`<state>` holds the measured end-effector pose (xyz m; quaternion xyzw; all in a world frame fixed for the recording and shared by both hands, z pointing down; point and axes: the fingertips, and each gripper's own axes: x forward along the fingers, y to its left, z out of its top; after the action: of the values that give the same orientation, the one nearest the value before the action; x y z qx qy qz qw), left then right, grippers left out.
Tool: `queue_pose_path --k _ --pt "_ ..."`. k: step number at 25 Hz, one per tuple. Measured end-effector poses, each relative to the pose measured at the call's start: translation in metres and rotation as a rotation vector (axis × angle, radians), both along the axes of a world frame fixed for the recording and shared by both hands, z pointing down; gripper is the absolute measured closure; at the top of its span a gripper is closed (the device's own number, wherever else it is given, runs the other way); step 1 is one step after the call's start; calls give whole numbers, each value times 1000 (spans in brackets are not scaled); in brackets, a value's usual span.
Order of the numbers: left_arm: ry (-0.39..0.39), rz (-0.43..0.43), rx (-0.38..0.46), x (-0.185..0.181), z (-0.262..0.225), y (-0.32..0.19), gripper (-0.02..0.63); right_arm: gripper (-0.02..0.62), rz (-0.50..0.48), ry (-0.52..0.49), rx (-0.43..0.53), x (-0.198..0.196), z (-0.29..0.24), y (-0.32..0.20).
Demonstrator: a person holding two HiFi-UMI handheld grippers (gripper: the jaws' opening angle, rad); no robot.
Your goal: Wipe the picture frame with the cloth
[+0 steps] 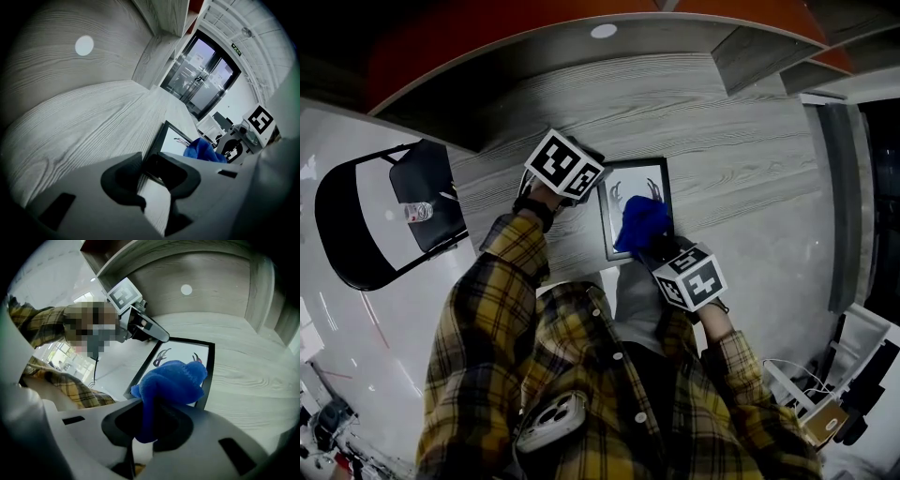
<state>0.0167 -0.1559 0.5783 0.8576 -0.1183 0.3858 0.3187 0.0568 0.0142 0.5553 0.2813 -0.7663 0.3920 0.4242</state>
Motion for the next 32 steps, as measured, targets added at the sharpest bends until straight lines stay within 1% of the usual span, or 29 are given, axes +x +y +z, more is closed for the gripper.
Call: queue_pose_path --k 3,7,9,13,15,17,20,22,24,28,32 --pt "4 2 -2 0 0 0 502 543 -11 -6 -34 0 -1 18" --pt "5 -1 -2 -1 0 0 502 543 -1 -26 -8 -1 -6 20" --pt "9 -1 -3 1 -1 0 502 543 21 -57 42 -2 -27 4" --pt "14 -10 -10 -2 0 0 503 543 47 -131 210 -16 -80 -49" --pt "16 -11 -10 -2 0 -1 503 543 43 -139 280 -23 -93 -78" --pt "16 -11 -8 -1 -1 -1 503 543 29 -123 308 -30 -90 -101" --pt "15 -11 -4 0 -1 -1 503 543 -4 -53 291 -44 -58 -121" --pt "15 -12 -3 0 -1 0 503 543 -34 17 261 -49 -28 -126" --pt "16 -12 -2 1 -1 0 504 543 -38 50 244 -51 -4 -125" --pt "12 -11 3 0 -1 -1 505 545 28 14 232 -52 1 -122" --pt "13 -17 4 1 -1 0 505 545 3 -3 151 -50 2 -106"
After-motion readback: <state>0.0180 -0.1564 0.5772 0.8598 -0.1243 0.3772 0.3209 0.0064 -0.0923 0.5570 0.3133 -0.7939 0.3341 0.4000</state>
